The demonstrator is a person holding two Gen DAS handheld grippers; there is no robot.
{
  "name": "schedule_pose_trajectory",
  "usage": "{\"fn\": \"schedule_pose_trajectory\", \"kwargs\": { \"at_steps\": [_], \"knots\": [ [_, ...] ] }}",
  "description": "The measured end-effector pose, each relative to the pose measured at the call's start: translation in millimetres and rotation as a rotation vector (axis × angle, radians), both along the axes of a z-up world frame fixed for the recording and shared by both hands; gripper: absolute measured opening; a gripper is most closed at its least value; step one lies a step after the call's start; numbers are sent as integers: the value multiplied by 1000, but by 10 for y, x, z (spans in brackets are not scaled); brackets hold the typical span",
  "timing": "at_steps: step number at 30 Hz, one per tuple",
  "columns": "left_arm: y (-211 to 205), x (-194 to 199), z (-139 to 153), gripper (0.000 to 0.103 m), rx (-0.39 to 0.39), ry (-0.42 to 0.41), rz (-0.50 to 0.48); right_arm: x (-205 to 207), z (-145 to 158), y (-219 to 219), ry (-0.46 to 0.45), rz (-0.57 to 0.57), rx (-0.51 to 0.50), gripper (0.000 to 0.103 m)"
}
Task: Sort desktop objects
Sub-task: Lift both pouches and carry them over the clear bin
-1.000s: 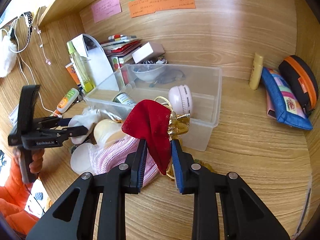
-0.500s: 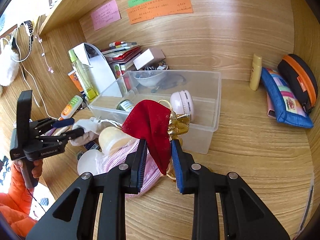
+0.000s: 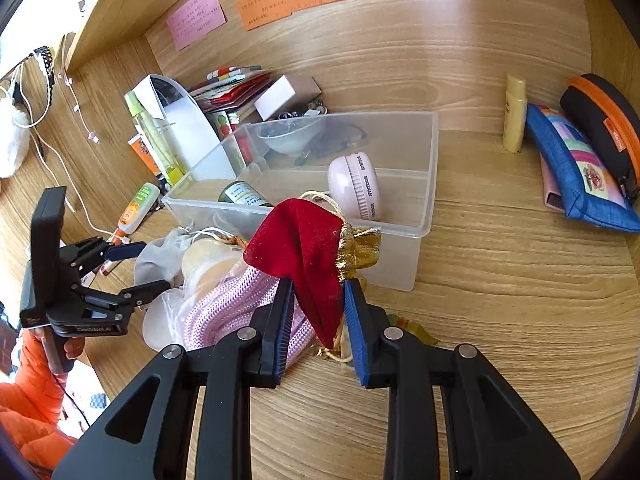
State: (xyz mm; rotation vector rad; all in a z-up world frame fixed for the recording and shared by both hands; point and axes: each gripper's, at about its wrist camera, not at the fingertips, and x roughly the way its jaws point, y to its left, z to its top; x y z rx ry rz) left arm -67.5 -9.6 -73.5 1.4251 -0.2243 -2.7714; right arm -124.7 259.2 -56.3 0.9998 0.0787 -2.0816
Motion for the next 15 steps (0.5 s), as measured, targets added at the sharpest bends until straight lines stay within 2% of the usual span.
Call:
{"fn": "schedule_pose_trajectory", "kwargs": {
  "at_steps": [2, 5, 6, 9, 11, 13, 14, 15],
  "knots": [
    [-43, -111, -8, 90, -3, -11, 14, -5, -10, -2, -3, 2, -4, 24],
    [-121, -252, -79, 92, 2, -46, 18, 3, -14, -3, -2, 3, -1, 24],
    [-164, -301, -124, 97, 32, -62, 12, 0, -15, 0, -2, 5, 0, 24],
    [-325, -381, -199, 98, 151, -103, 23, -9, -11, 5, -3, 6, 3, 24],
    [-351, -358, -206, 96, 136, -56, 38, -17, -16, -1, -4, 7, 5, 24],
    [-331, -322, -188, 84, 137, -37, 56, -29, -27, -20, -9, 6, 9, 24],
    [-294, -292, -162, 67, 137, -28, 48, -35, -32, -34, -13, 6, 8, 24],
    [-259, -272, -148, 66, 121, -26, 55, -39, -34, -45, -16, 5, 7, 24]
  ]
}}
